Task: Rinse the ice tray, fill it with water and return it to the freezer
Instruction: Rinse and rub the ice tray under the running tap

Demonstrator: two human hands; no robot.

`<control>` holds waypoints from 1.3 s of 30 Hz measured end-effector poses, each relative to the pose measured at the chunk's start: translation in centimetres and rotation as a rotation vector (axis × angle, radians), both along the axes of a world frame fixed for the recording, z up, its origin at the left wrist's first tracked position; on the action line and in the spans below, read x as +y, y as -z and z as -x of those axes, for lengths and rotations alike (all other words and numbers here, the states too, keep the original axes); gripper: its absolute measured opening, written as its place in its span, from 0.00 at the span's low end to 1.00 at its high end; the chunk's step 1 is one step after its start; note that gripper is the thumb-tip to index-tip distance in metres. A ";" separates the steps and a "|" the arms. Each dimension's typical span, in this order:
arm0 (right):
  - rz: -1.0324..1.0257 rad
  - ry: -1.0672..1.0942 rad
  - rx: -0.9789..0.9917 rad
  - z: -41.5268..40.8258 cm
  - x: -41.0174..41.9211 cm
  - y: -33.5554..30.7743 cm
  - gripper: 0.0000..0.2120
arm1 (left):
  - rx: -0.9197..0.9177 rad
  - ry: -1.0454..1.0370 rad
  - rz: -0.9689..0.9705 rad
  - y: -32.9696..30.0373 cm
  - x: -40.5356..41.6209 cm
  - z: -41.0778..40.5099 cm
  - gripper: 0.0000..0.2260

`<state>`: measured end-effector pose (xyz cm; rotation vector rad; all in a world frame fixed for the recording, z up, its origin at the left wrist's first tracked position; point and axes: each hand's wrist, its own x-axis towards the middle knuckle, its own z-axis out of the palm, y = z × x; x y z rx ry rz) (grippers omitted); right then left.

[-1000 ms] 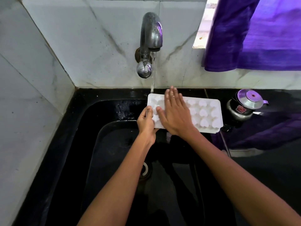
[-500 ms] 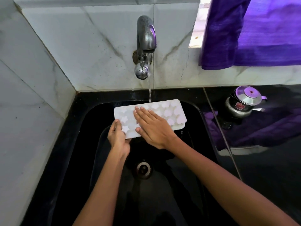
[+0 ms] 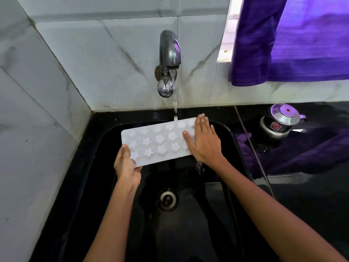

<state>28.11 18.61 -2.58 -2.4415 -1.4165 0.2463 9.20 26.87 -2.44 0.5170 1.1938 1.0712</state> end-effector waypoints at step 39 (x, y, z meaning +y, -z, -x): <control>-0.553 0.240 0.810 3.0 -11.9 6.2 0.19 | 0.085 0.470 0.233 2.9 -7.2 6.7 0.39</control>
